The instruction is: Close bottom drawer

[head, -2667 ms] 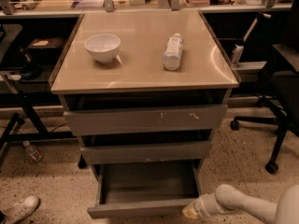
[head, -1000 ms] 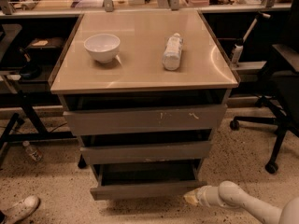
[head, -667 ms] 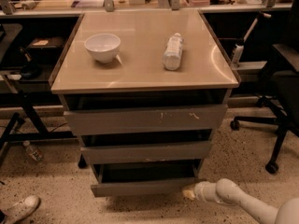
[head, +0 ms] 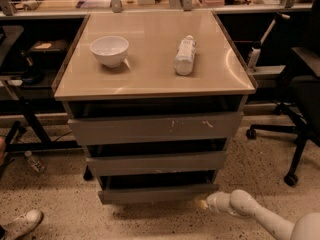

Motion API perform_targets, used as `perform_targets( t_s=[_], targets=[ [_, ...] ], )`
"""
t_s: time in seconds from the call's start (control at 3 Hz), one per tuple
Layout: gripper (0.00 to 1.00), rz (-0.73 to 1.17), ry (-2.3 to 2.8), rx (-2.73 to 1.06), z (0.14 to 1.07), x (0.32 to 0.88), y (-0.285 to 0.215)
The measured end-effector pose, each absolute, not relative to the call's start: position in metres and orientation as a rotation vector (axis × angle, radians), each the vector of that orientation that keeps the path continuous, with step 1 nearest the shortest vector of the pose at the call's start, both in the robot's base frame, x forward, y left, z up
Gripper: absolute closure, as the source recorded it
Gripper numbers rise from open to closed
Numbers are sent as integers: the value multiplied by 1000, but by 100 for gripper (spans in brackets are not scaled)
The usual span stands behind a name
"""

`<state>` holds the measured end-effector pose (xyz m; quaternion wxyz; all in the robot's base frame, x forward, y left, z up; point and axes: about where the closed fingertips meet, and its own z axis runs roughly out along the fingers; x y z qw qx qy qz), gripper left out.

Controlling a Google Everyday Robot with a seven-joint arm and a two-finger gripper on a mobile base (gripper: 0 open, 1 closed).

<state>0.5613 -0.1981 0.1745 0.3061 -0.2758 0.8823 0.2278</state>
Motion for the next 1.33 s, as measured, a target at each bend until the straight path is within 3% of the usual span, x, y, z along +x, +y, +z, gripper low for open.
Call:
perform_targets(
  t_s=[1.33],
  targets=[
    [100, 567, 2233, -666, 191, 629, -173]
  ],
)
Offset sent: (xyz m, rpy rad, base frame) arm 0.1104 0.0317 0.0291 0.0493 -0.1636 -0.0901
